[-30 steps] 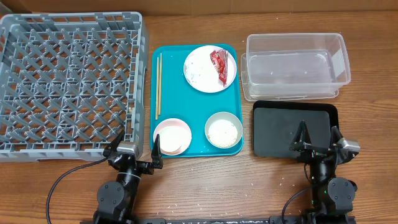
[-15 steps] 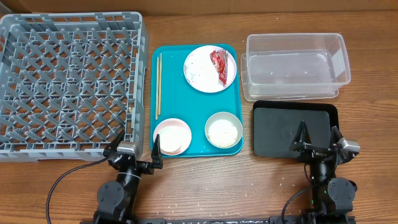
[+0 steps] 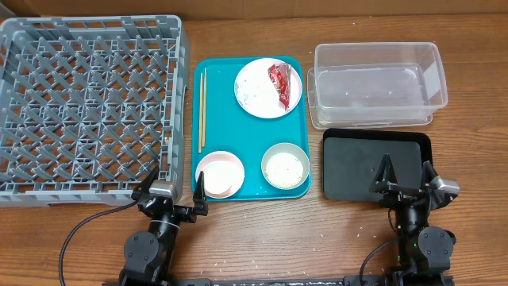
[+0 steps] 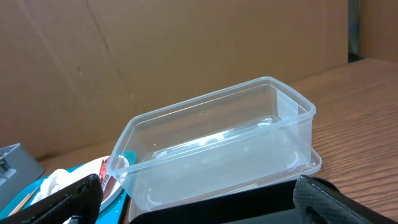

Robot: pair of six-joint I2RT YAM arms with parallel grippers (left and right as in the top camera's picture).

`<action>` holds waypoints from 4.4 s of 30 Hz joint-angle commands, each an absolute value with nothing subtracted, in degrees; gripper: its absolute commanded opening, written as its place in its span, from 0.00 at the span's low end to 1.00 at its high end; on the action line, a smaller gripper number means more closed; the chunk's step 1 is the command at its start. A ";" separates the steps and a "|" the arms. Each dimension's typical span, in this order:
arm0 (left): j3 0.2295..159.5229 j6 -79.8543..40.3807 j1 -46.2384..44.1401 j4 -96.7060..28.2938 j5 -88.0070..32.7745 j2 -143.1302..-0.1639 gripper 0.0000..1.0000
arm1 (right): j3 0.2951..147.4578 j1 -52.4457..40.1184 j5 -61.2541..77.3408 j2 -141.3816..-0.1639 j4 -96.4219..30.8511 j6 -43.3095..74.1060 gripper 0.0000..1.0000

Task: Sort waste into correct bins and load items into the dishwasher

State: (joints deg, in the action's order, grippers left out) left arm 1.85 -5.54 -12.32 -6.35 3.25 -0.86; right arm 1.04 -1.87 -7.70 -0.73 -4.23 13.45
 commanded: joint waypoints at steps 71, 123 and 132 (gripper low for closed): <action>86.11 -23.27 -10.02 -69.73 -0.30 -66.59 0.94 | 90.26 -19.35 31.38 -89.12 -68.97 9.10 0.98; 86.02 -6.46 -2.48 -66.96 -49.95 -70.41 1.00 | 95.50 -24.40 39.66 -81.89 -60.36 8.40 0.04; 86.04 -0.23 -2.48 -64.07 -78.63 -74.76 1.00 | 95.50 -22.09 50.52 -80.31 -60.55 4.23 0.04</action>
